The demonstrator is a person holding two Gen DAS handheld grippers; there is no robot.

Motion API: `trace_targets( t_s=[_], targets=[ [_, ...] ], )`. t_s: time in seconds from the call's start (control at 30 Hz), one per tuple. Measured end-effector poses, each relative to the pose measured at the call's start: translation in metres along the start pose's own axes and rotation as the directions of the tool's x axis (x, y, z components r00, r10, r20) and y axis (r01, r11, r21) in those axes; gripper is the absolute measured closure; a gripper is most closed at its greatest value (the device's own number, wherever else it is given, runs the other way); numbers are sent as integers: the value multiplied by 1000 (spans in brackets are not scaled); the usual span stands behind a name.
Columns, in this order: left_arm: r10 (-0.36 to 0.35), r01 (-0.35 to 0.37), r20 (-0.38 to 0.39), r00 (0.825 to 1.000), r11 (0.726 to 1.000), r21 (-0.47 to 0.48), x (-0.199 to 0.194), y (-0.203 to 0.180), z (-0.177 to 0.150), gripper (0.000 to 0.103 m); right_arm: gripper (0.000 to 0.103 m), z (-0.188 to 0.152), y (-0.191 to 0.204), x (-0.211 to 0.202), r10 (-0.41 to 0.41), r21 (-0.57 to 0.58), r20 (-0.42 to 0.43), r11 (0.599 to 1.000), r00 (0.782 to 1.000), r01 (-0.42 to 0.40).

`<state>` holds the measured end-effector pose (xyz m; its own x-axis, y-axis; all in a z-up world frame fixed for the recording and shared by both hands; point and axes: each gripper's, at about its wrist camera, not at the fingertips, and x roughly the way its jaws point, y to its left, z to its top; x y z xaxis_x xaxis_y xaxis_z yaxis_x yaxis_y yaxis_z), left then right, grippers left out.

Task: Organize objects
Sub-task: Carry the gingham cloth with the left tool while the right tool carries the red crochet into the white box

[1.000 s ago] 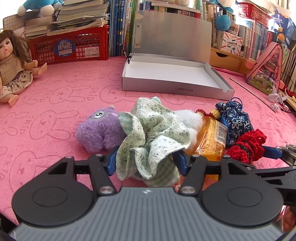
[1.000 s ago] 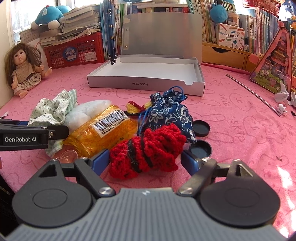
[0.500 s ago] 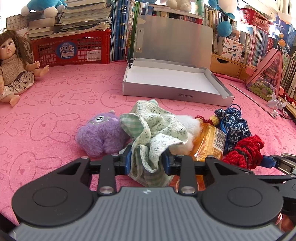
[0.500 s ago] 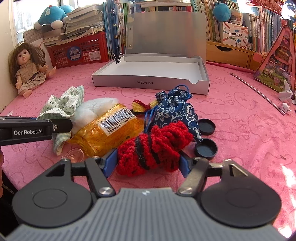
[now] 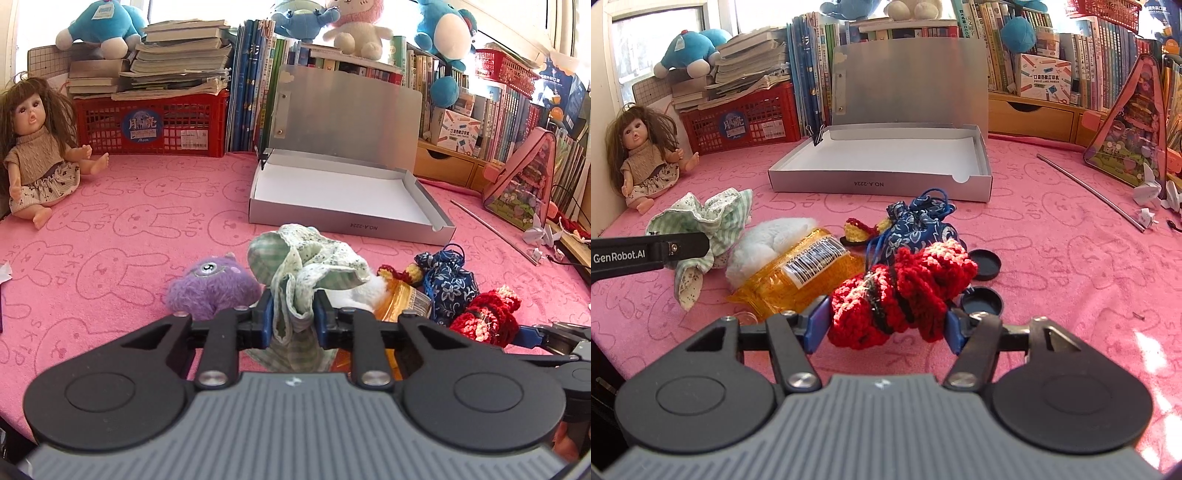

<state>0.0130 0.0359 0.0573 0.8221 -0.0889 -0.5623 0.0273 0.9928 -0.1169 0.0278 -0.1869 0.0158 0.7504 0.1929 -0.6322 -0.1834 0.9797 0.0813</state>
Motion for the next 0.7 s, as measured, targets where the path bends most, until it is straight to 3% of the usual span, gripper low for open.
trace_targets(
  t_s=[0.3, 0.7],
  targets=[
    [-13, 13, 1, 1000, 1000, 5, -1, -2, 9, 78, 39, 8, -4, -5, 16, 6, 9, 1000, 1000, -16],
    [-63, 63, 19, 998, 997, 39, 8, -8, 39, 78, 39, 44, -24, -9, 23, 29, 41, 999, 999, -24]
  ],
)
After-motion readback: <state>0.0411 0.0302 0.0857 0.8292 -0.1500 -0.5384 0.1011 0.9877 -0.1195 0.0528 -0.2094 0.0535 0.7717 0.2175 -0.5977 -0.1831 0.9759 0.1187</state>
